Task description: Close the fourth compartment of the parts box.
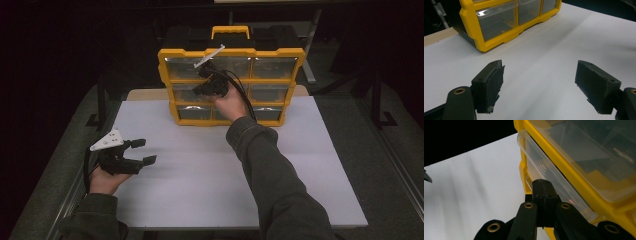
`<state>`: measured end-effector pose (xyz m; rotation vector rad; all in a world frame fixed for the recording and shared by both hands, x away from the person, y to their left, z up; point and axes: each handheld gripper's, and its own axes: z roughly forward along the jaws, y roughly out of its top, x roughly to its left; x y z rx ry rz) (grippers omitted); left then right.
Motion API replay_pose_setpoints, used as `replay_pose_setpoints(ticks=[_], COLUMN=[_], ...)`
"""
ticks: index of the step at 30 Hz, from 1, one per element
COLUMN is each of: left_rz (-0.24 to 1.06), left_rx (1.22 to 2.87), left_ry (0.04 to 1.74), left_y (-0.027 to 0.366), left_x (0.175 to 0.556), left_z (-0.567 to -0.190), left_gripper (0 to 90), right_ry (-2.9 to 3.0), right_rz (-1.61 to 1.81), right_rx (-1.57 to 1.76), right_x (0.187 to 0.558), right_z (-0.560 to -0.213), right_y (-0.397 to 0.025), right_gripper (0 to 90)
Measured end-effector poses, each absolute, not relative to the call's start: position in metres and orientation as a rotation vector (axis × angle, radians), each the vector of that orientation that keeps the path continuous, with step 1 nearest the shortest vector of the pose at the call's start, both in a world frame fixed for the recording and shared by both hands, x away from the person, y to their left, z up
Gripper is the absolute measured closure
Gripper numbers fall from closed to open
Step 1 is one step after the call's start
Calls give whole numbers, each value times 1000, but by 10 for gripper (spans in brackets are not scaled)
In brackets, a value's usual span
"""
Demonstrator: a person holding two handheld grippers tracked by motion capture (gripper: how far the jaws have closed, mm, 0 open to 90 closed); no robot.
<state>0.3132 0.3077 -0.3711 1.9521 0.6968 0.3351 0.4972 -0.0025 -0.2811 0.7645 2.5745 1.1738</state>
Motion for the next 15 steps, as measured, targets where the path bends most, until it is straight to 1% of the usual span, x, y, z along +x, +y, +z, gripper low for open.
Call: replay_pose_setpoints(ticks=[15], left_rz=[332], left_rx=[1960], left_ry=[696], left_y=[307], left_x=[314], left_z=[-371], left_gripper=[219], right_ry=[2551], right_rz=[1192], right_rx=[791], right_x=[497], right_z=[-282], right_y=[-6], right_gripper=[891])
